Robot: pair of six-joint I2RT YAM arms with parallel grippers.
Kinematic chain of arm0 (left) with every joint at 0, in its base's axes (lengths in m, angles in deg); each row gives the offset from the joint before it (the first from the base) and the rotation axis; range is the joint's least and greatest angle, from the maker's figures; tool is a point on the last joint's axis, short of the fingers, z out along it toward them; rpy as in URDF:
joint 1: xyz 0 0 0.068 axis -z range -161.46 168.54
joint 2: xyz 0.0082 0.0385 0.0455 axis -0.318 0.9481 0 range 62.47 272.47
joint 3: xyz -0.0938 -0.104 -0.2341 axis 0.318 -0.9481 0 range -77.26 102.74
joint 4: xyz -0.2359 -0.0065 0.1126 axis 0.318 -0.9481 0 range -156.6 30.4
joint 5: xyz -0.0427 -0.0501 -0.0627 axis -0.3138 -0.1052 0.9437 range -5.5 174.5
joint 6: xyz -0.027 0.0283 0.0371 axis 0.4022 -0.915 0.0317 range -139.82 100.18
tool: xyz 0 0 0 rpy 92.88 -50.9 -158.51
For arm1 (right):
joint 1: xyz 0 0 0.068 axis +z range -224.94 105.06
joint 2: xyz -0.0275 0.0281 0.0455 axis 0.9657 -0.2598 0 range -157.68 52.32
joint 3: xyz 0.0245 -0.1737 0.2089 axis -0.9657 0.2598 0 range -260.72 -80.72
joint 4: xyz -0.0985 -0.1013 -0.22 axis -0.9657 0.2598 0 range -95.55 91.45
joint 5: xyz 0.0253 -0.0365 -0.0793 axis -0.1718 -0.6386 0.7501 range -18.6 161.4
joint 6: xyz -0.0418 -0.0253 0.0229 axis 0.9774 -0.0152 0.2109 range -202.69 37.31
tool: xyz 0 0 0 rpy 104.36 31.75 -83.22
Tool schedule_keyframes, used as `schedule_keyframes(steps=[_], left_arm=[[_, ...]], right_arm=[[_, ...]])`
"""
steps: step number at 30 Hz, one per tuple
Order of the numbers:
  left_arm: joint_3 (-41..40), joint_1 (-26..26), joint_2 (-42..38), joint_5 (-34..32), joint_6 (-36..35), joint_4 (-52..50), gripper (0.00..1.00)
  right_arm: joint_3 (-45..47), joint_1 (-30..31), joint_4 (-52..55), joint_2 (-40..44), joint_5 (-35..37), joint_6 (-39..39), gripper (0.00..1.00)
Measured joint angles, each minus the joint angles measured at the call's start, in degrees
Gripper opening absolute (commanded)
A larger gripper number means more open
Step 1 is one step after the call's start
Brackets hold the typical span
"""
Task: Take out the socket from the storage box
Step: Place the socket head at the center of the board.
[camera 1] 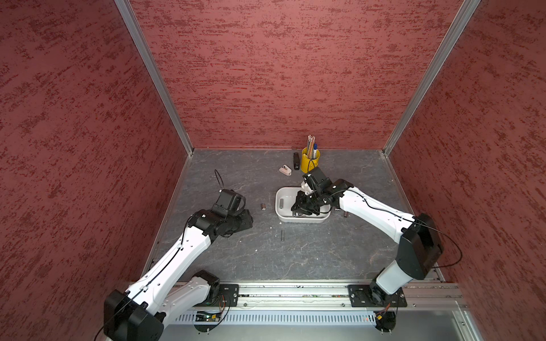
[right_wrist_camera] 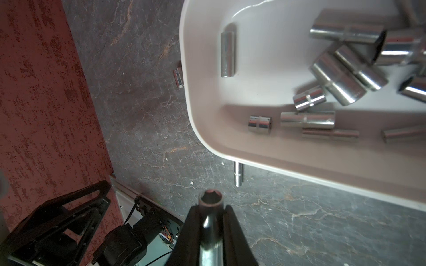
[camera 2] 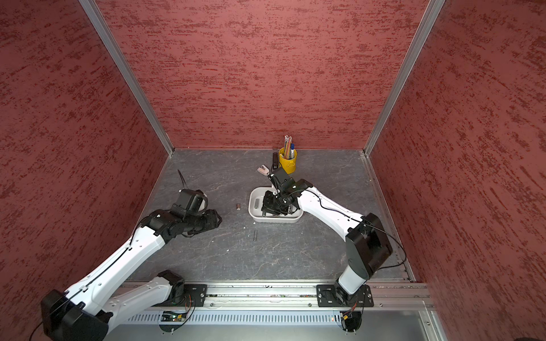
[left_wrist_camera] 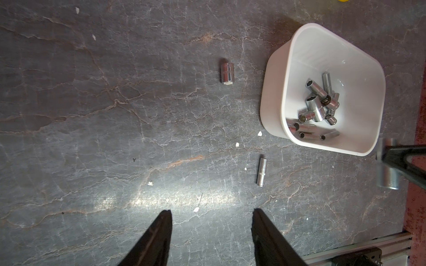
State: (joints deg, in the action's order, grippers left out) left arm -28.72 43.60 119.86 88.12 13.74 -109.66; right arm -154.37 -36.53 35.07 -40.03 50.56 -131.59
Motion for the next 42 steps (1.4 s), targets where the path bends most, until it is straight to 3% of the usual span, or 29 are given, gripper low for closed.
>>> schedule_keyframes(steps=[5, 14, 19, 21, 26, 42], left_arm=[[0.0, 0.0, 0.1, 0.4, 0.0, 0.2, 0.58], [-0.9, 0.0, 0.5, 0.8, 0.0, 0.9, 0.58], [-0.9, 0.0, 1.3, 0.9, 0.0, 1.2, 0.58], [-0.9, 0.0, 1.6, 0.9, 0.0, 1.3, 0.58], [-0.9, 0.0, 2.4, 0.8, -0.2, 1.4, 0.58], [-0.9, 0.0, 3.7, 0.8, -0.9, 1.7, 0.58]], right_arm=[[3.5, 0.1, 0.3, 4.3, 0.7, 0.7, 0.07], [10.6, -3.3, 7.7, 16.9, 9.4, 7.2, 0.07], [18.9, -18.3, 8.7, 22.2, 12.2, 12.5, 0.08], [20.7, -23.3, 8.9, 21.8, 13.6, 14.6, 0.08], [22.1, -29.2, 7.7, 17.8, 15.1, 17.9, 0.08], [22.2, -35.7, 0.2, 2.1, 17.3, 22.7, 0.13]])
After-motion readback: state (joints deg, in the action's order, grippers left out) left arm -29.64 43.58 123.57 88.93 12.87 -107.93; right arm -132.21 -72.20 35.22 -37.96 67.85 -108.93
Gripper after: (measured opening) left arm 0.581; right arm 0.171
